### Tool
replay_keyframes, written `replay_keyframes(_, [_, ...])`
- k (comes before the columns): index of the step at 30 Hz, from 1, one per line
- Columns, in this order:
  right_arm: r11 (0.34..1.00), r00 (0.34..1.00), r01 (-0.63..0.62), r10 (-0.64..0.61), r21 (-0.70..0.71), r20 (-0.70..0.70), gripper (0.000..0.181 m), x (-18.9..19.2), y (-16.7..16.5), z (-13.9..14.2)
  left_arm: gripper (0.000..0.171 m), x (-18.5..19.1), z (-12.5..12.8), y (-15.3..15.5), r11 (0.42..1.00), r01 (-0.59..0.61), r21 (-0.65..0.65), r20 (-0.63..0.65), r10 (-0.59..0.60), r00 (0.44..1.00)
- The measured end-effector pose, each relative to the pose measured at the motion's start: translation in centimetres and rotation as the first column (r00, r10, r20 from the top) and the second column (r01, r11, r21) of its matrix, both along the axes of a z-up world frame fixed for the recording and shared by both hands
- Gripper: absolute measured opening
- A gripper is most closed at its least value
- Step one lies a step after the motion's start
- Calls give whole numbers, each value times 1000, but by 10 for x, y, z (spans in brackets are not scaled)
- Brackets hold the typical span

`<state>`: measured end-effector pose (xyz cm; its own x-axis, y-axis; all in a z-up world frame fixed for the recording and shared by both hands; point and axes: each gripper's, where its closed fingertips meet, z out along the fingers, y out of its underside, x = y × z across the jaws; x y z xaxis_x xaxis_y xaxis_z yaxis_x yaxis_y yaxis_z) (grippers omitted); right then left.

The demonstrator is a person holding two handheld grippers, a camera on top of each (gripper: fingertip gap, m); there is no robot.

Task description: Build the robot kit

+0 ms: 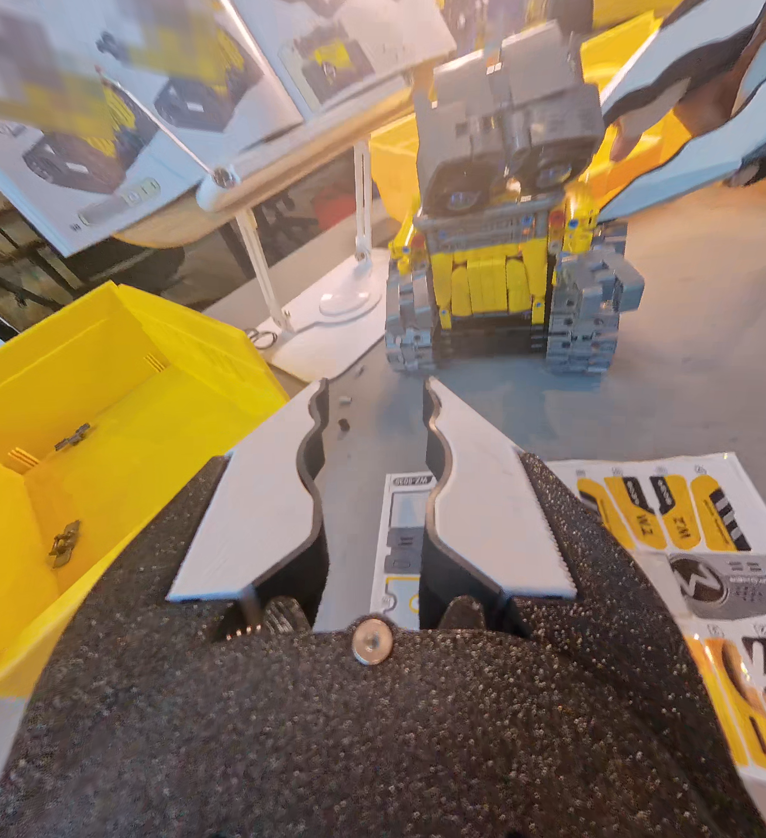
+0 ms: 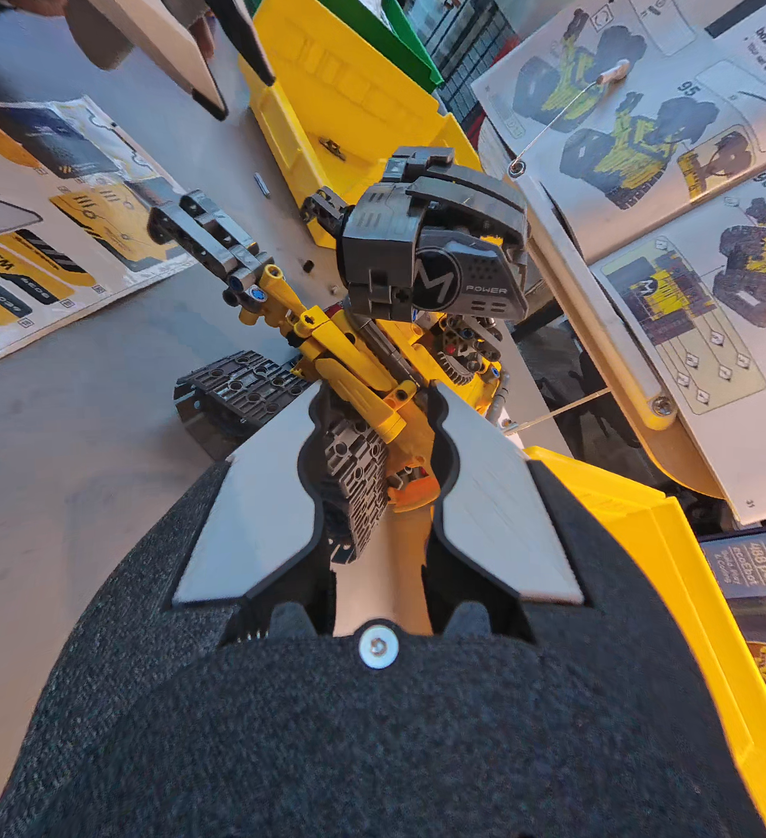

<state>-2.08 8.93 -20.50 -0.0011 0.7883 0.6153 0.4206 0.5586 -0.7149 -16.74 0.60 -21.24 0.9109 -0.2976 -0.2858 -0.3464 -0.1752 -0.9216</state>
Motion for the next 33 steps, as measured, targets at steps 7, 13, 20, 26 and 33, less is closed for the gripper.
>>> replay_keyframes(7, [1000,1000,-26,26,9,-10,37,8,-7,4,42,-49,-40,-17,966,-45,-254,-22,41,999])
replay_keyframes(13, [876,938,-342,338,-341,-75,33,19,-71,6,64,-43,-82,-56,832,99,-546,99,-54,994])
replay_keyframes(20, [817,901,-399,435,-416,-10,32,1,-102,-28,46,-30,-97,-76,783,132,-608,31,-143,989])
replay_keyframes(26, [784,890,-418,455,-459,-33,32,-4,-114,-31,10,-14,-92,-77,790,217,-573,31,-244,969])
replay_keyframes(33, [777,891,-404,453,-483,-16,32,-12,-126,-38,2,19,-59,-83,794,425,-435,177,-387,905])
